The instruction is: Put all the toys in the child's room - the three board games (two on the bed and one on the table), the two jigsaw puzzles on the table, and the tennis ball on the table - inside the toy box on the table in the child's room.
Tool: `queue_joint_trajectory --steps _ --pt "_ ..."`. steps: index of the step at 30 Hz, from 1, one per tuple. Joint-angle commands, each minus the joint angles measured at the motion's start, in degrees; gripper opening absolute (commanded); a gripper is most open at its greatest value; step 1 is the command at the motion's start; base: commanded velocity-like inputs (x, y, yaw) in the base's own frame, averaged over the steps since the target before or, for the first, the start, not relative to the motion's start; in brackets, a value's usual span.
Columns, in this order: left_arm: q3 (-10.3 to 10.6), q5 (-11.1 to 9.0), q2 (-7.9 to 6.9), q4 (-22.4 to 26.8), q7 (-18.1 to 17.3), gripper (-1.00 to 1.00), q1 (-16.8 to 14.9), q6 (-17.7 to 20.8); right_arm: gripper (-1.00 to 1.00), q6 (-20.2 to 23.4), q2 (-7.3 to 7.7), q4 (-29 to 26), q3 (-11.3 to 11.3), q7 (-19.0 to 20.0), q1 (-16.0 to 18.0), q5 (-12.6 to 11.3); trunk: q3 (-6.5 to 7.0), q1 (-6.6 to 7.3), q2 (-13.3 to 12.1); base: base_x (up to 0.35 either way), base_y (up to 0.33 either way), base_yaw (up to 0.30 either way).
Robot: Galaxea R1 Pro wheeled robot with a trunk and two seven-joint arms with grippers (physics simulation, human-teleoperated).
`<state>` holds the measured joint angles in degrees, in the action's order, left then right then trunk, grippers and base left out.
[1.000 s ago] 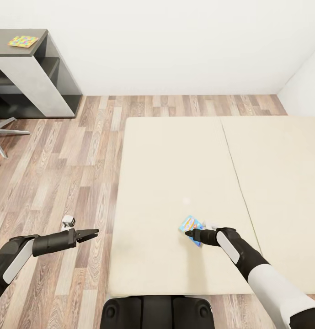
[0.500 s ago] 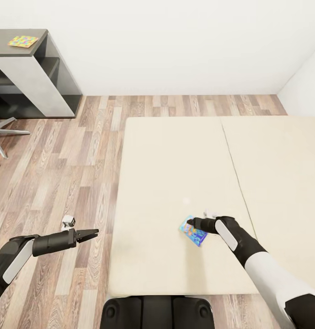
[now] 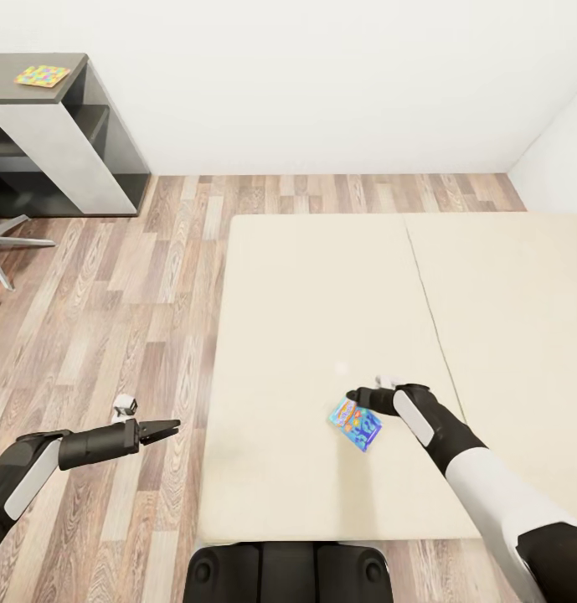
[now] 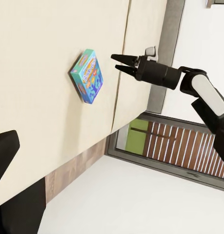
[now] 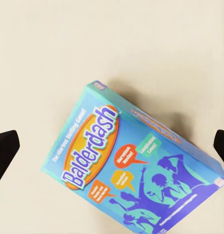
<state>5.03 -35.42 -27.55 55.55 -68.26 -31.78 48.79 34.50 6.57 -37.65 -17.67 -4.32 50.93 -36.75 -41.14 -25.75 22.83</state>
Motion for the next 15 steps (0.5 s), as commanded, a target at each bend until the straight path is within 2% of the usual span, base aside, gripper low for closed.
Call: queue_joint_trajectory --steps 1,7,15 --pt "0.16 -0.35 -0.11 -0.01 -0.01 1.00 -0.04 0.43 1.00 0.01 0.15 -0.05 -0.34 -0.51 0.05 -0.59 -0.07 -0.03 0.09 0.000 0.000 0.000" --pt "0.12 -0.38 -0.42 -0.01 -0.03 1.00 -0.04 0.43 1.00 -0.25 0.48 0.15 -0.34 -0.59 0.00 -0.60 -0.25 -0.03 0.09 0.000 0.000 0.000" --pt "0.10 -0.43 -1.65 -0.02 -0.11 1.00 -0.04 0.36 1.00 -0.24 0.59 0.65 -0.34 -0.60 -0.04 -0.61 -0.93 -0.03 0.09 0.000 0.000 0.000"
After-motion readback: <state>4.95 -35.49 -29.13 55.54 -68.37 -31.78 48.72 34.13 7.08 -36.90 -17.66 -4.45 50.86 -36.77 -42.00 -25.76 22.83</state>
